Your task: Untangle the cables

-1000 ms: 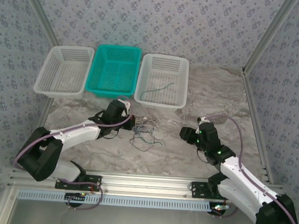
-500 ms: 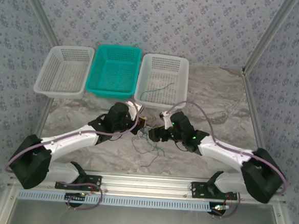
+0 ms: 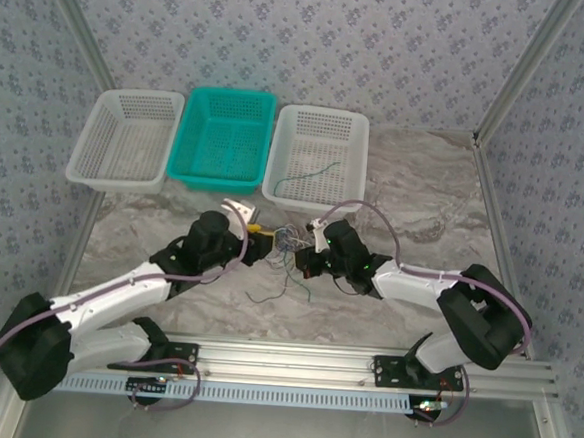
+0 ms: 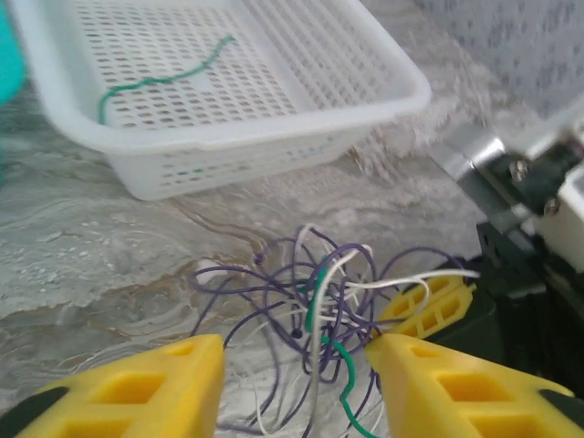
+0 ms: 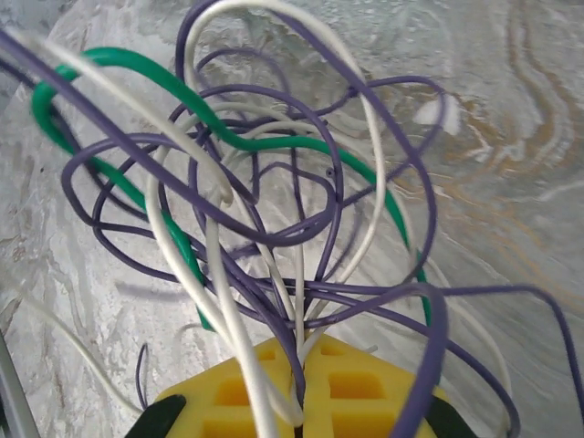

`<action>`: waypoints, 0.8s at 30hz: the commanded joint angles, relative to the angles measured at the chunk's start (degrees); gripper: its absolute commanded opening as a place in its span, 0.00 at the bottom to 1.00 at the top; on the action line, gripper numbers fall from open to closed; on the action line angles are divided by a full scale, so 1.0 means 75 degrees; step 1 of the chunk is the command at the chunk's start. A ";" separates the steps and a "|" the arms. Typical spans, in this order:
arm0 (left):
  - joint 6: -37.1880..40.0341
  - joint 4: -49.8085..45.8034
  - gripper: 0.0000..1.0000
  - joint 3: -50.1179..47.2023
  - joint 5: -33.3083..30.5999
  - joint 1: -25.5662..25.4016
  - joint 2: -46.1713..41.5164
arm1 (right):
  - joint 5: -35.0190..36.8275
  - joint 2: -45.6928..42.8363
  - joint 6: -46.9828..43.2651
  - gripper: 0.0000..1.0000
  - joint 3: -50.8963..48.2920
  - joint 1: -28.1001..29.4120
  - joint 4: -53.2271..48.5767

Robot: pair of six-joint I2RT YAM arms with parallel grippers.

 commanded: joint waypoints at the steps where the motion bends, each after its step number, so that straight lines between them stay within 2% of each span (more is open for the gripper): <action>1: -0.0889 0.0827 0.58 -0.0319 0.0204 0.0425 -0.0506 | 0.0001 -0.0142 0.0329 0.00 -0.0076 -0.0028 0.0034; 5: -0.1757 0.1439 0.56 -0.0583 0.1714 0.1068 -0.0529 | -0.0195 -0.0153 0.0431 0.00 -0.0013 -0.0061 0.0078; 9: -0.1965 0.1497 0.52 -0.0601 0.2625 0.1185 -0.0409 | -0.0378 -0.0122 0.1028 0.00 0.0143 -0.0300 0.0078; 13: -0.2370 0.1381 0.51 -0.0841 0.2536 0.1188 -0.0369 | -0.0955 -0.0181 0.1600 0.00 0.0254 -0.0644 0.0245; 17: -0.2932 0.1587 0.45 -0.1057 0.2307 0.1185 -0.0005 | -0.1014 -0.0317 0.1306 0.00 0.0394 -0.0518 0.0181; 22: -0.3798 0.2358 0.26 -0.1004 0.2438 0.1163 0.1040 | -0.1136 -0.0332 0.1401 0.00 0.0550 -0.0489 0.0131; 24: -0.3984 0.2559 0.22 -0.0916 0.2614 0.1121 0.1545 | -0.1158 -0.0384 0.1513 0.00 0.0557 -0.0504 0.0142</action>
